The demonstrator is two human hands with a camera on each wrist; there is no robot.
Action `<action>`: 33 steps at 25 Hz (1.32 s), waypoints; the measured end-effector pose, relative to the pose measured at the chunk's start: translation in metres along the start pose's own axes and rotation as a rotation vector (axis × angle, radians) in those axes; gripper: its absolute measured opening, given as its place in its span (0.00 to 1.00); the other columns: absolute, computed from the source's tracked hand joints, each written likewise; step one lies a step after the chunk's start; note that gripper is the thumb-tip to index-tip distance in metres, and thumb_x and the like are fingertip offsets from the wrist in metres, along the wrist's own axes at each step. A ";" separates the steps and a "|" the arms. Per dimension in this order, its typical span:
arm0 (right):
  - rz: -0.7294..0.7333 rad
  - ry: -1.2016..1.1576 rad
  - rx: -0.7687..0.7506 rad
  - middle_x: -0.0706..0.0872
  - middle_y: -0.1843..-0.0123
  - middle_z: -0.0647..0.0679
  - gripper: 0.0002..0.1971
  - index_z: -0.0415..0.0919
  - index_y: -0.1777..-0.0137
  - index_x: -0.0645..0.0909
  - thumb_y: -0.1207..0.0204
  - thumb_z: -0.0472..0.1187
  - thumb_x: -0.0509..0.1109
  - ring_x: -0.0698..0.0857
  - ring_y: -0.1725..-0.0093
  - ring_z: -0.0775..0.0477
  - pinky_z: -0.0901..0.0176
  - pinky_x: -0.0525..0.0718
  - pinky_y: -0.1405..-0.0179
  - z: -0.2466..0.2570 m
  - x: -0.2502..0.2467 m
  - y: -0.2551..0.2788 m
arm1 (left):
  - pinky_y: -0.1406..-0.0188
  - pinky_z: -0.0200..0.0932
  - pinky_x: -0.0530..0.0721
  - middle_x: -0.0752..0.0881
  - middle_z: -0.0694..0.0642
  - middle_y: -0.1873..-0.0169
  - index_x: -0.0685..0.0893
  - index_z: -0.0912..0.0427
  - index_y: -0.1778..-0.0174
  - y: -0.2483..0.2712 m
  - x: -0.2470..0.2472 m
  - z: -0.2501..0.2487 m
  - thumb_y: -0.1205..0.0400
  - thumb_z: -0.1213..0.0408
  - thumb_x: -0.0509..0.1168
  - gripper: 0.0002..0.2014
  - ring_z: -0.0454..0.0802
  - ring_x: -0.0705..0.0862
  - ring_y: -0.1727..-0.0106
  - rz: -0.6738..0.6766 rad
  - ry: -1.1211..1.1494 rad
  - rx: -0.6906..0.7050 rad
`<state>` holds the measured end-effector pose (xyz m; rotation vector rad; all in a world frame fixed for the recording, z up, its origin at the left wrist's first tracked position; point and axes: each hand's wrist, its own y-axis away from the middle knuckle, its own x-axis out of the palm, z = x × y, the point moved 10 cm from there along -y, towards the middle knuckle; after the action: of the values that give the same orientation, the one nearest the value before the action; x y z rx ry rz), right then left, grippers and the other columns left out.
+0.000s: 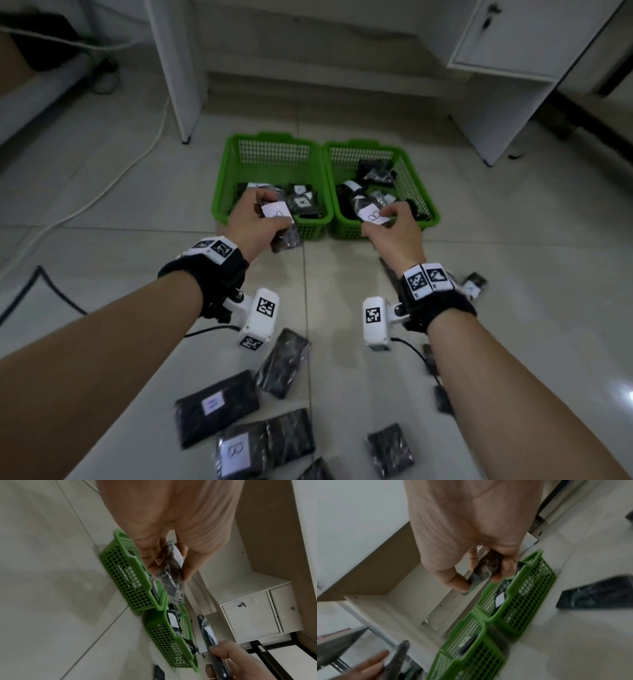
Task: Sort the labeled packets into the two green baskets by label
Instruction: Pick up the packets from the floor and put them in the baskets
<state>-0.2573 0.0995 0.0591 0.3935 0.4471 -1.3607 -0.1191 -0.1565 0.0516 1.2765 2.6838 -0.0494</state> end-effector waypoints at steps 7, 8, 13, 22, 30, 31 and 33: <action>-0.207 0.359 -0.159 0.84 0.49 0.41 0.17 0.50 0.41 0.78 0.29 0.48 0.71 0.77 0.48 0.40 0.51 0.80 0.48 -0.040 -0.060 -0.104 | 0.53 0.53 0.91 0.87 0.49 0.47 0.76 0.48 0.40 -0.061 0.119 -0.022 0.31 0.68 0.81 0.28 0.47 0.89 0.50 0.080 -0.241 0.188; -0.192 0.378 -0.183 0.84 0.49 0.40 0.16 0.49 0.39 0.79 0.28 0.44 0.71 0.75 0.48 0.41 0.53 0.77 0.51 -0.047 -0.061 -0.121 | 0.51 0.50 0.90 0.87 0.47 0.46 0.78 0.49 0.41 -0.072 0.136 -0.024 0.30 0.66 0.81 0.25 0.45 0.88 0.50 0.066 -0.298 0.206; -0.146 0.459 -0.314 0.85 0.42 0.39 0.12 0.37 0.43 0.85 0.24 0.39 0.77 0.79 0.41 0.37 0.52 0.78 0.48 -0.062 -0.052 -0.181 | 0.39 0.47 0.84 0.86 0.49 0.38 0.85 0.50 0.37 -0.123 0.199 -0.020 0.27 0.57 0.79 0.22 0.50 0.86 0.41 0.058 -0.463 0.193; 0.191 0.876 -0.370 0.81 0.27 0.38 0.25 0.35 0.25 0.75 0.14 0.49 0.53 0.75 0.25 0.36 0.40 0.75 0.27 -0.087 0.007 -0.209 | 0.43 0.55 0.78 0.80 0.62 0.38 0.76 0.63 0.34 -0.143 0.251 0.035 0.13 0.58 0.56 0.17 0.63 0.80 0.40 0.259 -1.250 0.192; 0.097 0.720 -0.458 0.76 0.23 0.36 0.24 0.37 0.27 0.78 0.17 0.50 0.58 0.71 0.23 0.34 0.36 0.67 0.22 -0.026 0.025 -0.142 | 0.41 0.52 0.80 0.79 0.63 0.38 0.80 0.65 0.40 -0.077 0.206 -0.011 0.17 0.61 0.63 0.14 0.62 0.81 0.39 0.259 -1.098 0.379; 0.093 0.667 -0.496 0.79 0.27 0.38 0.23 0.38 0.30 0.79 0.18 0.50 0.60 0.73 0.26 0.34 0.37 0.69 0.25 -0.010 0.036 -0.119 | 0.44 0.52 0.80 0.80 0.62 0.42 0.81 0.65 0.43 -0.061 0.185 -0.016 0.19 0.62 0.64 0.13 0.62 0.82 0.43 0.266 -1.122 0.438; 0.139 0.592 -0.525 0.81 0.31 0.39 0.21 0.39 0.33 0.81 0.19 0.50 0.61 0.75 0.31 0.34 0.39 0.72 0.30 0.011 0.060 -0.069 | 0.51 0.53 0.83 0.80 0.62 0.47 0.81 0.64 0.47 -0.027 0.140 -0.018 0.20 0.63 0.64 0.10 0.63 0.83 0.49 0.277 -1.166 0.481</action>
<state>-0.3153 0.0318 0.0368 0.3751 1.2120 -0.9258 -0.2288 -0.0646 0.0448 1.1506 1.5092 -1.0734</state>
